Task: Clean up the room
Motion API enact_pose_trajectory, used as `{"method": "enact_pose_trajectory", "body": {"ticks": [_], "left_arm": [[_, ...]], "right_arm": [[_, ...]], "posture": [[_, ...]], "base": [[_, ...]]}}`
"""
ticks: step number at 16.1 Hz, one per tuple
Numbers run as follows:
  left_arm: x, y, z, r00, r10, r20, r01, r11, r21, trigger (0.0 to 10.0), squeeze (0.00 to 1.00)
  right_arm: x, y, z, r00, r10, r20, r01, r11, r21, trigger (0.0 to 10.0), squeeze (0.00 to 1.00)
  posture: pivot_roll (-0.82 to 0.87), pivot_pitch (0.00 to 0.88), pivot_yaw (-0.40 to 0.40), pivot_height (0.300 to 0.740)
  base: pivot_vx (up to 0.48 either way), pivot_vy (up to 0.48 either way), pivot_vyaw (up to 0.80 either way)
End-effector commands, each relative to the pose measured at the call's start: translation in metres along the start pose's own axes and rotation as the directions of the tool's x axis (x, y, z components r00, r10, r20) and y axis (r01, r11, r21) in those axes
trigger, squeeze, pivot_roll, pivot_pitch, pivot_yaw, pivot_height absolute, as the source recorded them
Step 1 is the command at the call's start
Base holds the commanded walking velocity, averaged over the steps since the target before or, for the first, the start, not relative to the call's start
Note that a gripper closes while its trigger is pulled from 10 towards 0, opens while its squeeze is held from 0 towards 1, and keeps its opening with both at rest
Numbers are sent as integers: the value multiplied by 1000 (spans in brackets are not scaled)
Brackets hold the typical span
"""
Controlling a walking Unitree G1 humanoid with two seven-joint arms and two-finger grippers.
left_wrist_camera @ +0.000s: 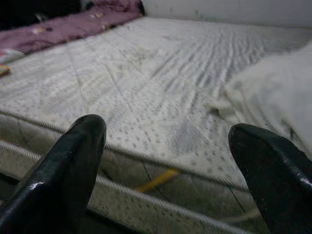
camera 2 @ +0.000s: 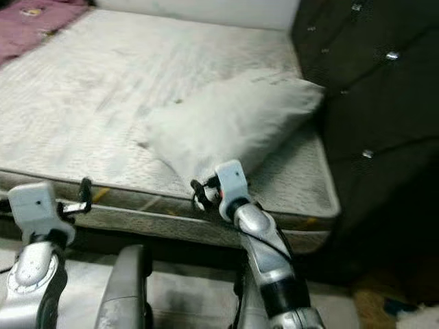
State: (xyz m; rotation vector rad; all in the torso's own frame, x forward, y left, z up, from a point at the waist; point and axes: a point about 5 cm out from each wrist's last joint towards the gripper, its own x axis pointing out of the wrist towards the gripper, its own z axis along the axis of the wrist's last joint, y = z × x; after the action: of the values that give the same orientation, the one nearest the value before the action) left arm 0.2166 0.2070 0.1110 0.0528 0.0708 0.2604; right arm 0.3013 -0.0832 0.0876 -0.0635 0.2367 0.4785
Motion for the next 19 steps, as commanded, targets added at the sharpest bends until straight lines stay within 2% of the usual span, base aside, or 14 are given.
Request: {"method": "enact_pose_trajectory", "body": {"ticks": [1,4,7,11,13,15,19], "left_arm": [[-1,3,2,1000,18,1,-18,1000,12,10000,0],[-10,12,-3,997,59,-40,-57,998,31,10000,0],[-16,15,-4,996,67,-57,-66,998,25,10000,0],[-17,7,-1,997,13,-79,-12,1000,9,10000,0],[-28,16,-1,994,37,-100,-35,999,15,10000,0],[-40,19,-3,991,49,-123,-47,999,22,10000,0],[-50,18,-2,988,45,-150,-42,999,24,10000,0]], "right_arm": [[2,-5,-2,999,-23,-24,23,1000,15,10000,0],[17,-3,4,998,-27,-55,28,999,20,10000,0],[27,-9,4,982,-127,-137,147,978,150,10000,0],[40,6,-1,971,-110,-211,161,957,242,10000,0],[49,17,1,966,-98,-240,175,929,327,10000,0],[54,21,5,967,-100,-234,179,919,350,10000,0],[65,25,22,973,-119,-198,192,893,407,10000,0]], "posture": [[150,46,-63,555],[181,55,-79,555],[185,61,-73,555],[210,81,-68,555],[245,106,-75,555],[266,123,-80,555],[278,158,-79,555]], "base": [[0,0,0],[0,0,0],[0,0,0],[0,0,0],[0,0,0],[0,0,0],[0,0,0]]}}
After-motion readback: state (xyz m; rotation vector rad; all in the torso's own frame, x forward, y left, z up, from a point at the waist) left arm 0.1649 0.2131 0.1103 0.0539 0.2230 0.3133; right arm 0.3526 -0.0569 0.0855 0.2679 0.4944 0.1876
